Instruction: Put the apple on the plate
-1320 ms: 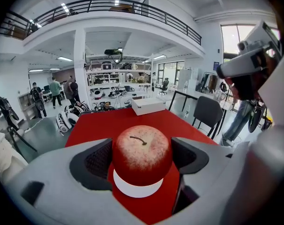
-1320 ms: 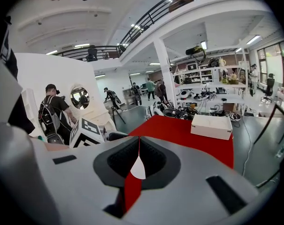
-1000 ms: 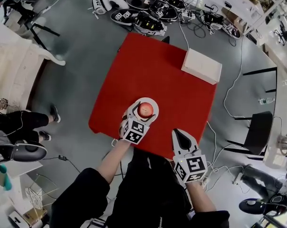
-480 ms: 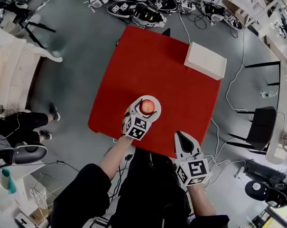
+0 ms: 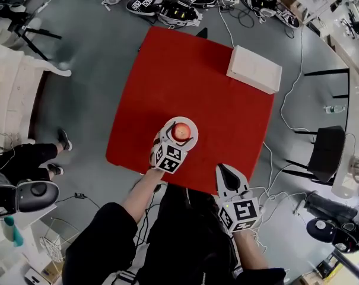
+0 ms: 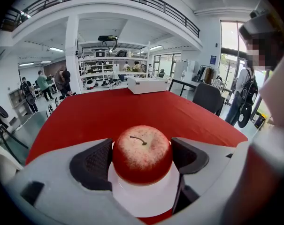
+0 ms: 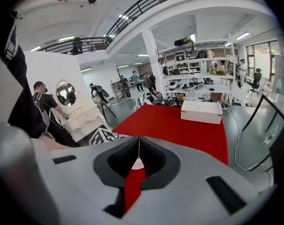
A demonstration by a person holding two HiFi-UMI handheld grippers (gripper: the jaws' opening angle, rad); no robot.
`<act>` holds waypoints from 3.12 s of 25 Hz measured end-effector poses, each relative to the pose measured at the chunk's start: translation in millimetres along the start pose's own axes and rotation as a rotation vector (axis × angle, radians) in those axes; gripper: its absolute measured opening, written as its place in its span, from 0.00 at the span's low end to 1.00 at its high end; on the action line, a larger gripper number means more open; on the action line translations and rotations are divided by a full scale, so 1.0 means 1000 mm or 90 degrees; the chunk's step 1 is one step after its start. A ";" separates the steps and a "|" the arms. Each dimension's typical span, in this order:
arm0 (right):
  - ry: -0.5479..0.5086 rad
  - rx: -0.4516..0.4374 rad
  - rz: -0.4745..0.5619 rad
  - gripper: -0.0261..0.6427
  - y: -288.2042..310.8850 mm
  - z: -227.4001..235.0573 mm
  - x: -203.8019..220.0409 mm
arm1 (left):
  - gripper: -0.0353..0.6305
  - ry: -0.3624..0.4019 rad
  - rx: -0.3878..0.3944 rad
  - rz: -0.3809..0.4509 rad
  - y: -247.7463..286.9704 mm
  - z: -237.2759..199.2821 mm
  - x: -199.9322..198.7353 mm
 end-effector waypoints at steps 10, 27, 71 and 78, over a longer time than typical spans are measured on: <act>0.014 -0.007 -0.004 0.06 0.005 -0.002 0.004 | 0.65 0.037 0.005 0.005 0.002 0.005 0.006; 0.015 -0.015 -0.005 0.06 -0.003 -0.005 0.008 | 0.67 0.029 0.021 -0.021 -0.004 0.006 0.016; -0.085 -0.205 0.154 0.06 -0.038 -0.030 -0.042 | 0.06 0.025 -0.064 0.336 -0.228 0.092 -0.159; -0.095 -0.218 0.146 0.06 -0.047 -0.043 -0.038 | 0.06 0.026 -0.066 0.353 -0.240 0.099 -0.163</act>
Point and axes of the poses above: the fingertips, and each gripper's own axes: y forward along the fingers, z to its right, x out of its underside, the point moved 9 cm from there along -y, backward along the fingers, and after that the axes turned 15 degrees about z, right-handed, at the moved point
